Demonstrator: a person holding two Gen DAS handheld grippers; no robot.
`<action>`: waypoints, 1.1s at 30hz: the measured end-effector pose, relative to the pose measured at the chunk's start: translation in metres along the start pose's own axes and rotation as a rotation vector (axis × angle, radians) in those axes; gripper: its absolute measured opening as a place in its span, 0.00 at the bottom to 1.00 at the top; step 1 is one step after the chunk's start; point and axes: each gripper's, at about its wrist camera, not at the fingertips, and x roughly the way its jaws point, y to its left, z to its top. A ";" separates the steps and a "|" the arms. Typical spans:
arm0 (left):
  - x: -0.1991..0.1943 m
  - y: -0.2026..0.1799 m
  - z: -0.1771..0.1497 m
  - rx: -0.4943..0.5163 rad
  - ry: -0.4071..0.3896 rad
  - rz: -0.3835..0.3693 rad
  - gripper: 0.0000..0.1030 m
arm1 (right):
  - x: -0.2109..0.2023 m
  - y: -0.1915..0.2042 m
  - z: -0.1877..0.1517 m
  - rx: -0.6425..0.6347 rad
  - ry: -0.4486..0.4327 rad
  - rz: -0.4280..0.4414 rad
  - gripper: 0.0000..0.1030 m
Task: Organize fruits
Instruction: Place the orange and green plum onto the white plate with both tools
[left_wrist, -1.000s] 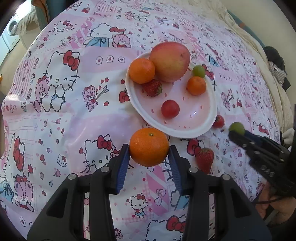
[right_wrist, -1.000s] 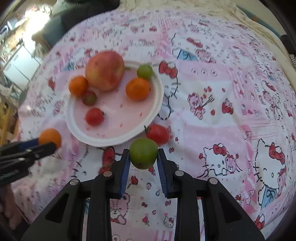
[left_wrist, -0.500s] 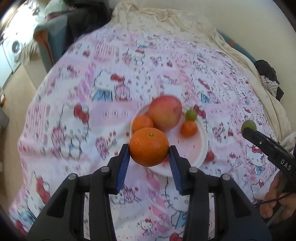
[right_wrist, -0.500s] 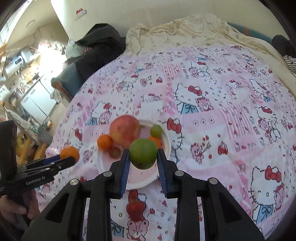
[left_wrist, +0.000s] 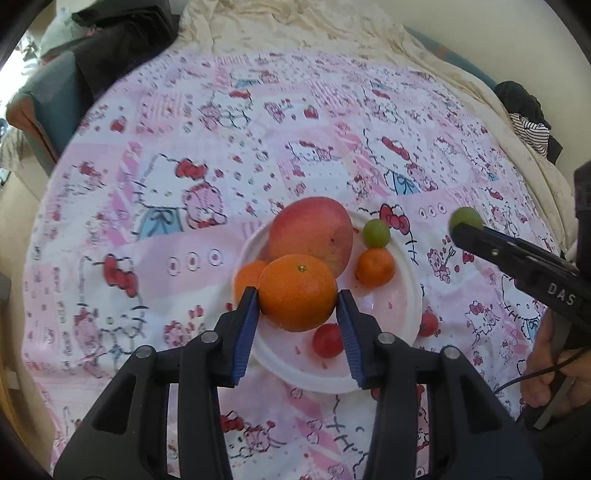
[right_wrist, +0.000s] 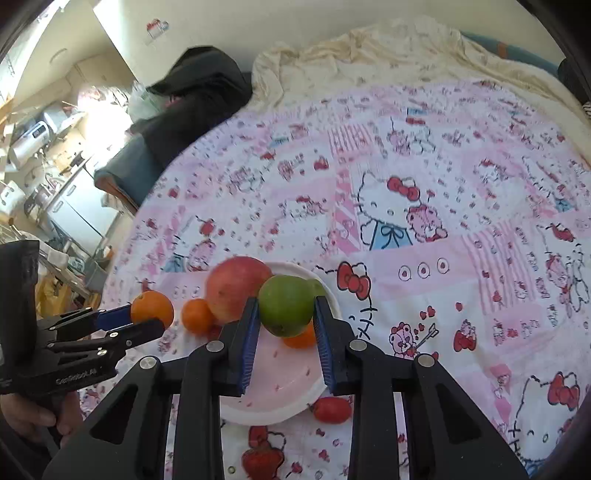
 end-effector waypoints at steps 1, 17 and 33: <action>0.004 0.000 0.000 -0.002 0.009 -0.004 0.37 | 0.007 -0.003 0.000 0.007 0.013 0.006 0.30; 0.055 -0.017 -0.008 0.030 0.146 -0.019 0.38 | 0.077 -0.009 -0.027 0.066 0.298 0.095 0.30; 0.056 -0.026 -0.011 0.089 0.158 -0.003 0.66 | 0.083 -0.025 -0.026 0.175 0.340 0.106 0.34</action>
